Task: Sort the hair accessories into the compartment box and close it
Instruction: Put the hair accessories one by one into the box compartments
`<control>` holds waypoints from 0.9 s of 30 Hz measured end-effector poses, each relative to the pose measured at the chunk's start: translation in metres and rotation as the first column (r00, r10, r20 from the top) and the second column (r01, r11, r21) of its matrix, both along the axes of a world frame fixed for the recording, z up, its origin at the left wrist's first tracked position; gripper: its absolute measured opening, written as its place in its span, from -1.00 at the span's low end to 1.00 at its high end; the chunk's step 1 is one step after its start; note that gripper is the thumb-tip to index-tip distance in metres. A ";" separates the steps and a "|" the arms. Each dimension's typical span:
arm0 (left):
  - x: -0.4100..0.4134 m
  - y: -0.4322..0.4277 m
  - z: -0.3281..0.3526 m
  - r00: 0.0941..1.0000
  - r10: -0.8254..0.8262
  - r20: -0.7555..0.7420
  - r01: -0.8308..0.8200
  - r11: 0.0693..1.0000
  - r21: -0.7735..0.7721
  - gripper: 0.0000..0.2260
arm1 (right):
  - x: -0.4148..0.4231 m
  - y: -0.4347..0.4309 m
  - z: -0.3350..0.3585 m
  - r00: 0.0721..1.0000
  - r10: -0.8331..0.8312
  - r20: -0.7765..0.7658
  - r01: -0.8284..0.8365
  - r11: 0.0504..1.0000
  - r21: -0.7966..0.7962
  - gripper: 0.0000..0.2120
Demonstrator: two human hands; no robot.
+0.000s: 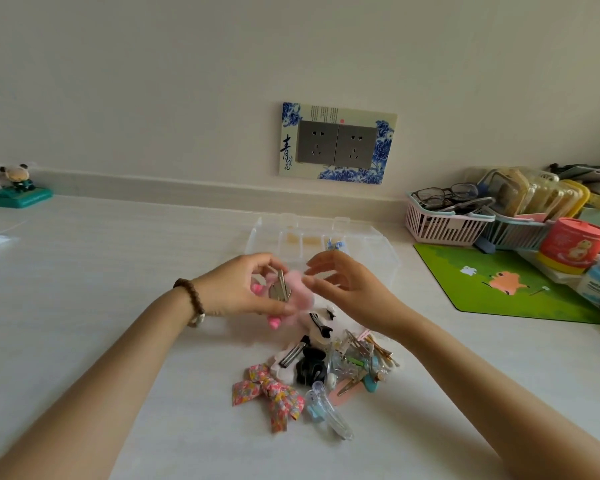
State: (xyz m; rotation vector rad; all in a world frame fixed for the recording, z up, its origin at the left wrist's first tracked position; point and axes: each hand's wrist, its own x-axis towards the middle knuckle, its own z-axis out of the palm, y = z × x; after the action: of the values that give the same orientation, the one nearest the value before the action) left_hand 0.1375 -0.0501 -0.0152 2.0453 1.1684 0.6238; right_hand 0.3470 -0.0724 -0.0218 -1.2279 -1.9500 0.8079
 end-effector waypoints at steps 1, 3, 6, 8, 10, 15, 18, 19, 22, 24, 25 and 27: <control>0.001 -0.001 0.003 0.996 0.014 0.084 -0.014 1.000 -0.003 -0.48 | -0.002 0.000 0.003 0.998 0.014 -0.064 -0.018 0.998 -0.059 -0.56; 0.002 -0.001 0.007 0.965 0.011 0.263 -0.011 1.000 -0.002 -0.49 | -0.009 0.001 0.011 0.978 0.038 -0.207 -0.068 0.988 -0.140 -0.60; 0.002 0.000 0.011 0.899 0.044 0.436 -0.101 0.989 0.109 -0.52 | -0.020 0.006 0.023 0.901 0.011 -0.433 -0.121 0.966 -0.228 -0.66; 0.004 0.002 0.011 0.866 0.108 0.488 -0.215 0.962 0.170 -0.53 | -0.027 0.013 0.029 0.857 -0.029 -0.515 -0.131 0.953 -0.272 -0.66; 0.002 0.005 0.009 0.838 0.143 0.527 -0.272 0.946 0.176 -0.54 | -0.035 0.022 0.035 0.860 -0.059 -0.506 -0.105 0.951 -0.290 -0.66; -0.019 0.029 -0.007 0.852 0.268 0.450 -0.409 0.877 0.252 -0.68 | -0.047 0.064 0.053 0.912 -0.203 -0.355 0.112 0.959 -0.260 -0.73; -0.024 0.033 -0.014 0.849 0.305 0.432 -0.422 0.883 0.206 -0.69 | -0.056 0.085 0.060 0.964 -0.216 -0.155 0.177 0.956 -0.233 -0.70; -0.023 0.032 -0.015 0.861 0.287 0.419 -0.394 0.899 0.193 -0.67 | -0.061 0.089 0.060 0.972 -0.212 -0.099 0.185 0.955 -0.231 -0.72; -0.017 0.027 -0.017 0.898 0.204 0.389 -0.291 0.940 0.179 -0.70 | -0.073 0.095 0.059 0.977 -0.207 0.050 0.213 0.957 -0.199 -0.85; -0.014 0.027 -0.017 0.912 0.180 0.368 -0.260 0.949 0.179 -0.74 | -0.077 0.098 0.057 0.970 -0.211 0.118 0.228 0.961 -0.155 -0.91; -0.014 0.027 -0.017 0.914 0.170 0.367 -0.247 0.953 0.174 -0.75 | -0.077 0.100 0.055 0.967 -0.218 0.128 0.235 0.962 -0.137 -0.90; -0.015 0.029 -0.019 0.910 0.155 0.385 -0.230 0.960 0.158 -0.71 | -0.075 0.101 0.053 0.969 -0.225 0.099 0.236 0.964 -0.125 -0.90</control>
State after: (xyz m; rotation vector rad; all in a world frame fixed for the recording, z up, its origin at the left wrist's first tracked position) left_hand 0.1228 -0.0208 -0.0346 1.8701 1.1223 1.2128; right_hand 0.2724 0.0289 0.0311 -1.5611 -1.7967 0.7894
